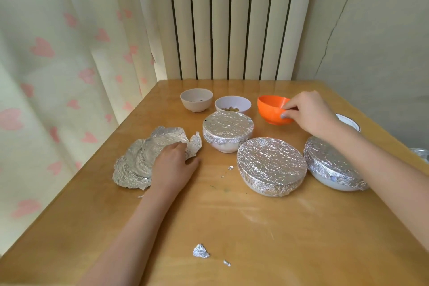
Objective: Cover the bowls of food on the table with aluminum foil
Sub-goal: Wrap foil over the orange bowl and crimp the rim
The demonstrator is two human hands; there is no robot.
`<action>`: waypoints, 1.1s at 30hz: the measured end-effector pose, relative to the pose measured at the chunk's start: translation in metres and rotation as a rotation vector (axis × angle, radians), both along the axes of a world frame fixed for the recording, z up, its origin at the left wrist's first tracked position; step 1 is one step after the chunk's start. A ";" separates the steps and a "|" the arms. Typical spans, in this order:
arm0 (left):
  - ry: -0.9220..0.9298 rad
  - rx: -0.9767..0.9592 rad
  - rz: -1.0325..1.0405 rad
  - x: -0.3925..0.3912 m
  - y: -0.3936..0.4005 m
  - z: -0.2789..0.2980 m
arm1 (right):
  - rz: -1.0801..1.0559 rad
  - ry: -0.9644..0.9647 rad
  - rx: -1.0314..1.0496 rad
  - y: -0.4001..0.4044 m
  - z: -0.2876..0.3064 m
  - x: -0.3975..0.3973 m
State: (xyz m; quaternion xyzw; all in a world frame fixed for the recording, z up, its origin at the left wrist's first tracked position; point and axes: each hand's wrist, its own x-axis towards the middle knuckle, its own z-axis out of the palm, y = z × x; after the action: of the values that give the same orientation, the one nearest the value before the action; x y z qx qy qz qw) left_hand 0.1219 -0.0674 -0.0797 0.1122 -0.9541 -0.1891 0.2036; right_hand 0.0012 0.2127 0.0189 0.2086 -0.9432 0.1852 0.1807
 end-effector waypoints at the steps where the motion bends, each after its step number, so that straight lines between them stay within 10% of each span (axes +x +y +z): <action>1: 0.000 -0.016 0.004 0.000 -0.002 -0.001 | 0.029 0.049 -0.031 -0.001 0.005 0.009; 10: 0.353 0.099 0.093 0.013 -0.007 0.004 | 0.370 0.335 -0.292 -0.028 0.022 0.133; 18: 0.750 0.536 0.233 0.032 -0.011 0.019 | 0.612 0.163 -0.184 -0.046 -0.051 0.199; 23: 0.780 0.839 0.293 0.029 -0.025 0.021 | 0.534 -0.211 -0.218 -0.057 -0.078 0.206; 33: 0.633 1.191 0.111 0.020 -0.035 0.020 | 0.488 -0.091 -0.256 -0.075 -0.089 0.193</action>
State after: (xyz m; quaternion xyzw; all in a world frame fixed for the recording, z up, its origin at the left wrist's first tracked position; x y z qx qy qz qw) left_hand 0.1416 -0.1026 -0.0593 0.1931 -0.5744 -0.6955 0.3861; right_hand 0.1940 0.1374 -0.0700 0.3965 -0.8411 0.3500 0.1129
